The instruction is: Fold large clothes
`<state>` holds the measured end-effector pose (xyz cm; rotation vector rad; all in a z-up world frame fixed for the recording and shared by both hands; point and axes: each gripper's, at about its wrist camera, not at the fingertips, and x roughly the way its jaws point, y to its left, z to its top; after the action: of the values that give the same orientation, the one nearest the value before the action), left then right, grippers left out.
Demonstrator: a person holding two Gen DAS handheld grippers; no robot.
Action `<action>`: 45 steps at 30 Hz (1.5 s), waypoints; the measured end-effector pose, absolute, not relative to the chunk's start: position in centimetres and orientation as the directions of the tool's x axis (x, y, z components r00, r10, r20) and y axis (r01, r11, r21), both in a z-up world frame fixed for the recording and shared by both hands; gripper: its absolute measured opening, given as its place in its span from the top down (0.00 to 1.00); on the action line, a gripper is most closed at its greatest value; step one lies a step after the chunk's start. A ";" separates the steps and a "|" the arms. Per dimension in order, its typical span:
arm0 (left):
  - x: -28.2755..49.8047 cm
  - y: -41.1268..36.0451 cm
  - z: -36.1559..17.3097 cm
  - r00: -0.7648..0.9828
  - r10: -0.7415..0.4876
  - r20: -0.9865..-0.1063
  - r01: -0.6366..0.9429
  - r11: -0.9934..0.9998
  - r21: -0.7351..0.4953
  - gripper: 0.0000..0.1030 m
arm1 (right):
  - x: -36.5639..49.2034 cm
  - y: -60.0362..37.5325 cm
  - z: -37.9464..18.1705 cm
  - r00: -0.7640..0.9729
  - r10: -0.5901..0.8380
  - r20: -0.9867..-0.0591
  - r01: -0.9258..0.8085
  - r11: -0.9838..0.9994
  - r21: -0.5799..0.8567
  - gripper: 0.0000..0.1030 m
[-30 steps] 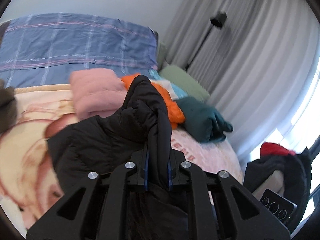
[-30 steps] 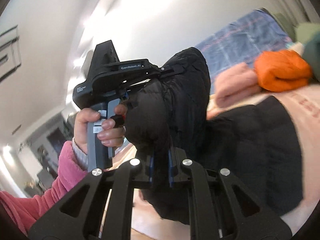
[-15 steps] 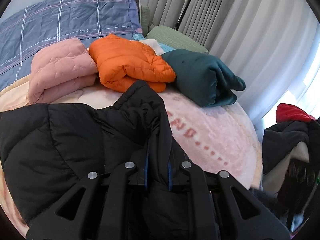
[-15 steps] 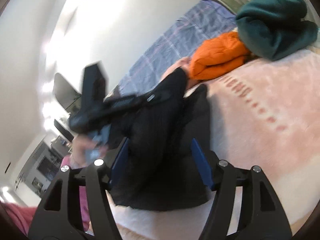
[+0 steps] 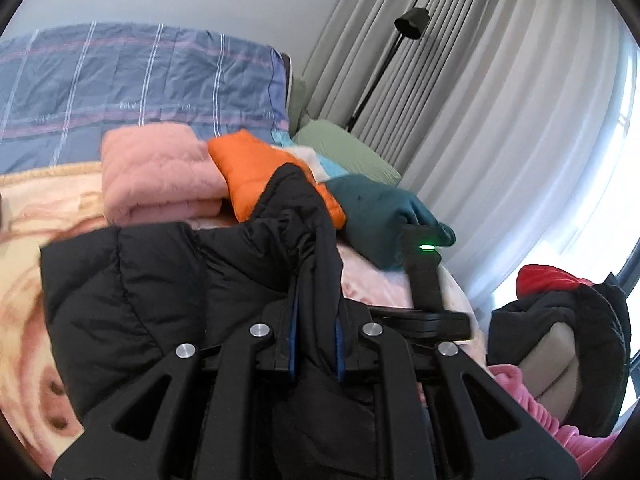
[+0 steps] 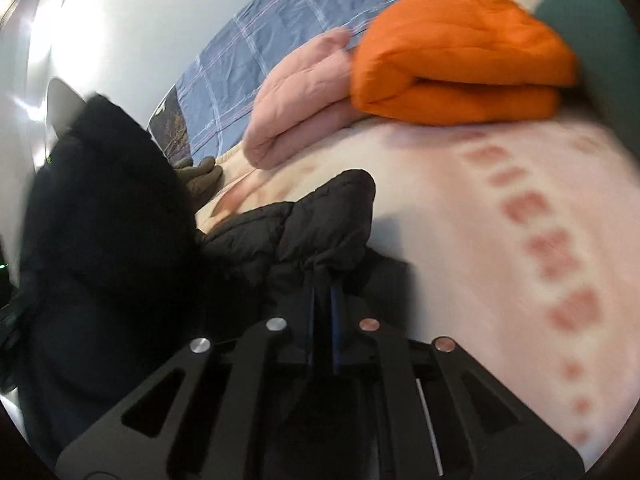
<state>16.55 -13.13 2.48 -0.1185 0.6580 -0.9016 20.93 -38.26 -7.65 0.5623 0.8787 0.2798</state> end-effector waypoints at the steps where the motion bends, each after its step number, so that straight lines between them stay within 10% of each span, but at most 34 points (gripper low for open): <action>1: 16.5 -13.2 2.8 0.445 -0.757 -0.477 0.690 0.630 -0.356 0.87 | 22.2 -37.4 -8.0 0.596 0.478 -0.645 -0.018 0.811 0.585 0.94; 9: 18.9 -18.7 -1.1 0.405 -0.688 -0.602 0.666 0.674 -0.321 0.86 | 21.8 -38.4 -8.8 0.604 0.448 -0.659 0.020 0.819 0.574 0.91; 15: 20.0 -22.3 -4.5 0.418 -0.630 -0.654 0.637 0.717 -0.283 0.80 | 16.1 -44.1 -6.4 0.700 0.288 -0.654 0.149 0.836 0.528 0.70; 21: 19.5 -22.7 -5.6 0.397 -0.662 -0.636 0.658 0.688 -0.305 0.75 | 7.9 -42.4 -3.1 0.758 0.371 -0.537 -0.062 0.860 0.507 0.70; 30: 19.6 -22.7 -5.7 0.339 -0.698 -0.631 0.677 0.647 -0.352 0.68 | 1.6 -34.7 -2.4 0.736 0.497 -0.459 -0.266 0.836 0.479 0.24; 32: 19.5 -23.0 -5.7 0.330 -0.701 -0.633 0.687 0.638 -0.349 0.65 | 2.3 -32.6 -2.7 0.731 0.434 -0.527 -0.239 0.886 0.397 0.26; 34: 19.4 -23.1 -5.3 0.319 -0.707 -0.632 0.698 0.626 -0.348 0.62 | 3.6 -32.4 -4.3 0.726 0.310 -0.614 -0.108 0.933 0.343 0.77; 40: 18.3 -18.4 0.3 0.407 -0.749 -0.522 0.716 0.617 -0.326 0.56 | 3.8 -36.9 -10.3 0.667 0.435 -0.605 0.097 0.755 0.649 0.84; 45: 21.2 -15.9 -1.7 0.492 -0.610 -0.621 0.641 0.737 -0.215 0.63 | 3.2 -37.4 -11.1 0.675 0.476 -0.564 0.086 0.709 0.700 0.77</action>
<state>21.15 -15.90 -1.72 0.0465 0.7340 -0.7593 3.18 -37.38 -11.12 0.7685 0.8165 0.2456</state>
